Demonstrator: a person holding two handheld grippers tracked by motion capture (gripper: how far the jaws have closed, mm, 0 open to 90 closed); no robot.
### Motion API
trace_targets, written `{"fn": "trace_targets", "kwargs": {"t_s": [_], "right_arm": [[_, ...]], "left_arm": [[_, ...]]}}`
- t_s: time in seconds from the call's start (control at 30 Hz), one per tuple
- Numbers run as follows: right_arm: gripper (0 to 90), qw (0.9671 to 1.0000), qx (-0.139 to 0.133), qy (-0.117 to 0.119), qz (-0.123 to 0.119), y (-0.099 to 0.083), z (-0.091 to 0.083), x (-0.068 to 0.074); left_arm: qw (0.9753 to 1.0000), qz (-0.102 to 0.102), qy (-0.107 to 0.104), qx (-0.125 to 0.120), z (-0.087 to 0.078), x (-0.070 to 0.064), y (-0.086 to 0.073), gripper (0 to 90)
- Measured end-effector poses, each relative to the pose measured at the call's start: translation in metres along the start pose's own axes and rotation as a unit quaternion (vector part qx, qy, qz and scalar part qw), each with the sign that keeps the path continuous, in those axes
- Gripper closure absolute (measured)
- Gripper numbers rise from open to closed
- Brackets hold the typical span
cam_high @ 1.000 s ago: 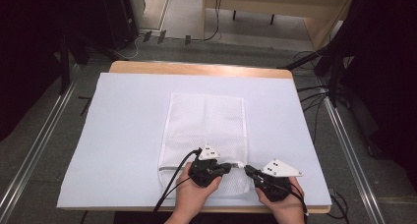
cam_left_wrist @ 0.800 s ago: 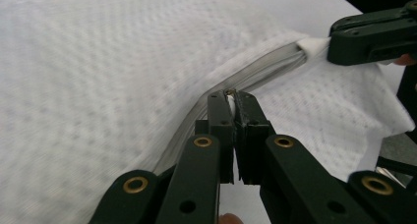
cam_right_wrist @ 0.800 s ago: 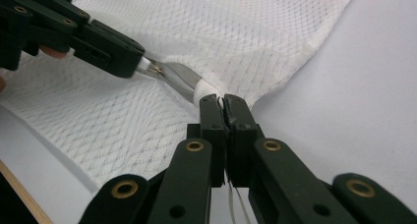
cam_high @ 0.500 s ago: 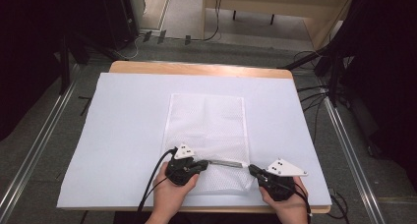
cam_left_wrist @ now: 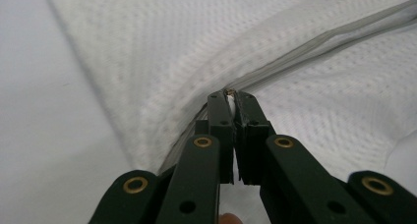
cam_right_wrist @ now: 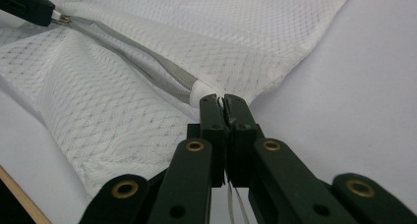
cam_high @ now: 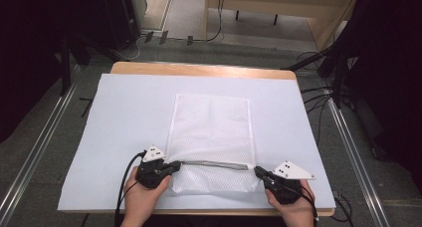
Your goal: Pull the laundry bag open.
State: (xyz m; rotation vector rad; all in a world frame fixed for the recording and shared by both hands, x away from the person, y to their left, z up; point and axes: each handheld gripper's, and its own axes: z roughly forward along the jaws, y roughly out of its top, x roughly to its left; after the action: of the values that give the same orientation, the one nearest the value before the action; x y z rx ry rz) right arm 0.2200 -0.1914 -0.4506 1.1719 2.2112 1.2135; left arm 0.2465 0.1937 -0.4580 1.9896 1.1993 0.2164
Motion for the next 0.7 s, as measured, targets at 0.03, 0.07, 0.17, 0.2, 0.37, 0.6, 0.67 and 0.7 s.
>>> {"fn": "trace_targets", "kwargs": {"t_s": [0.03,0.07,0.17,0.2,0.37,0.6,0.67,0.7], "right_arm": [[89.5,1.0000,0.000,0.000,0.000,0.000,0.000,0.000],[89.5,1.0000,-0.001,0.000,0.001,0.000,0.000,0.000],[89.5,1.0000,0.001,0.000,0.002,0.001,0.000,0.000],[89.5,1.0000,0.001,0.000,0.002,0.001,0.000,0.000],[89.5,1.0000,-0.001,0.004,-0.001,0.003,0.000,0.001],[89.5,1.0000,0.001,0.003,-0.004,0.004,0.000,0.002],[89.6,1.0000,0.000,0.005,-0.003,0.004,0.001,0.002],[89.6,1.0000,0.000,0.006,-0.003,0.004,0.001,0.002]], "left_arm": [[1.0000,-0.001,0.004,0.000,-0.003,0.003,-0.001,88.0],[1.0000,-0.002,0.005,0.000,-0.006,0.005,-0.003,88.0],[0.9999,-0.004,0.010,0.001,-0.013,0.011,-0.007,88.0],[0.9999,-0.006,0.010,0.000,-0.015,0.013,-0.008,88.0],[0.9999,-0.006,0.011,0.000,-0.024,0.019,-0.011,88.0],[0.9999,-0.015,0.007,0.001,-0.031,0.029,-0.017,87.9],[0.9998,-0.017,0.007,-0.001,-0.033,0.030,-0.019,88.0],[0.9998,-0.016,0.010,0.000,-0.033,0.031,-0.019,87.9]]}}
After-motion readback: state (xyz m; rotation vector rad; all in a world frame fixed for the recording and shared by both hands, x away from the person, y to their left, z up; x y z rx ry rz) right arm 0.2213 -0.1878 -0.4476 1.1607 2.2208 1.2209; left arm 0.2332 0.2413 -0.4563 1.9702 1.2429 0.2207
